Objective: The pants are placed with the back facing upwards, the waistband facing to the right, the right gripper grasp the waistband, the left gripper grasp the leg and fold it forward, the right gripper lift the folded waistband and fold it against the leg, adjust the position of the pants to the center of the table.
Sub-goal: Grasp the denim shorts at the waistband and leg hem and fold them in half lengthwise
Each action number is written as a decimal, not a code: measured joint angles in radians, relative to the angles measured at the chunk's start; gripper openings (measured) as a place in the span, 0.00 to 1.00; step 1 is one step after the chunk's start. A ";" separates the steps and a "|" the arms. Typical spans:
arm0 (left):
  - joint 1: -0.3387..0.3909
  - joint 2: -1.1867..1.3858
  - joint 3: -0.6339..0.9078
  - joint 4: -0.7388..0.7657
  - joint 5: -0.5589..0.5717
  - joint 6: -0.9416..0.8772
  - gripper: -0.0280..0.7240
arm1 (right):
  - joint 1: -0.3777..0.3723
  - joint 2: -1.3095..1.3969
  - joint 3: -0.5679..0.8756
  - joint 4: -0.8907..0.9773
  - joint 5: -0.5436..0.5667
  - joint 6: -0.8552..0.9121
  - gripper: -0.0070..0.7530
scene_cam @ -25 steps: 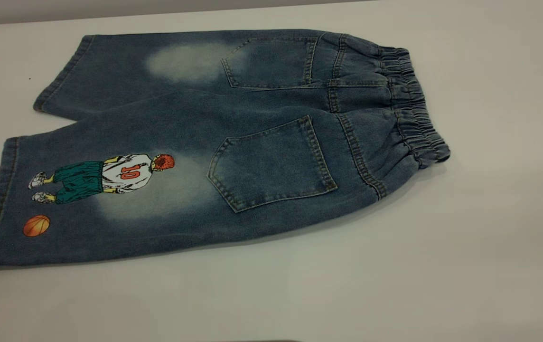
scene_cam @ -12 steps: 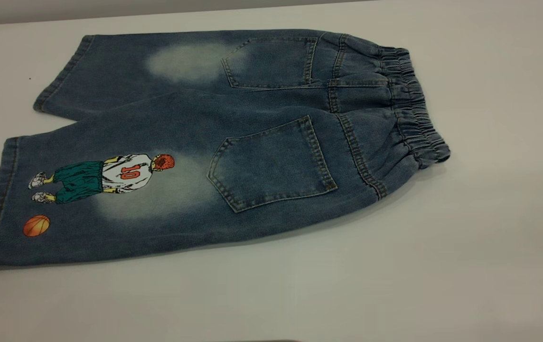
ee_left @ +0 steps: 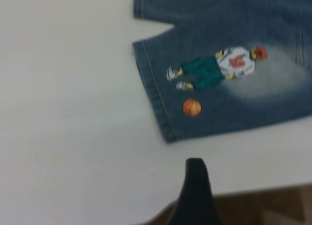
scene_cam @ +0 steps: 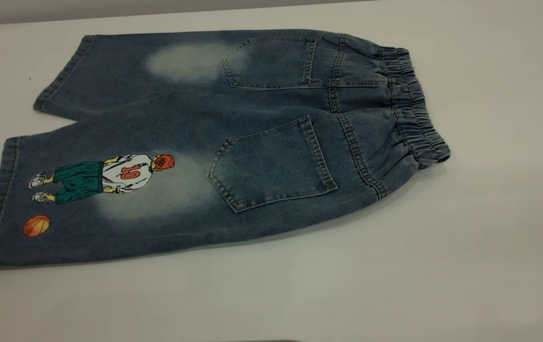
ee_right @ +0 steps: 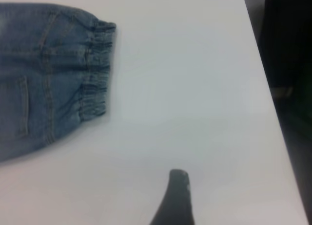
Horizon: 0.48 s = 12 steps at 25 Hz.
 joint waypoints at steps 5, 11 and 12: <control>0.000 0.150 -0.039 0.000 -0.132 -0.113 0.75 | 0.000 0.112 -0.061 0.027 -0.047 0.012 0.76; 0.000 0.467 -0.049 -0.001 -0.363 -0.146 0.75 | 0.000 0.365 -0.094 0.179 -0.146 -0.013 0.76; 0.000 0.527 -0.049 -0.007 -0.398 -0.146 0.75 | 0.000 0.413 -0.094 0.217 -0.168 -0.030 0.76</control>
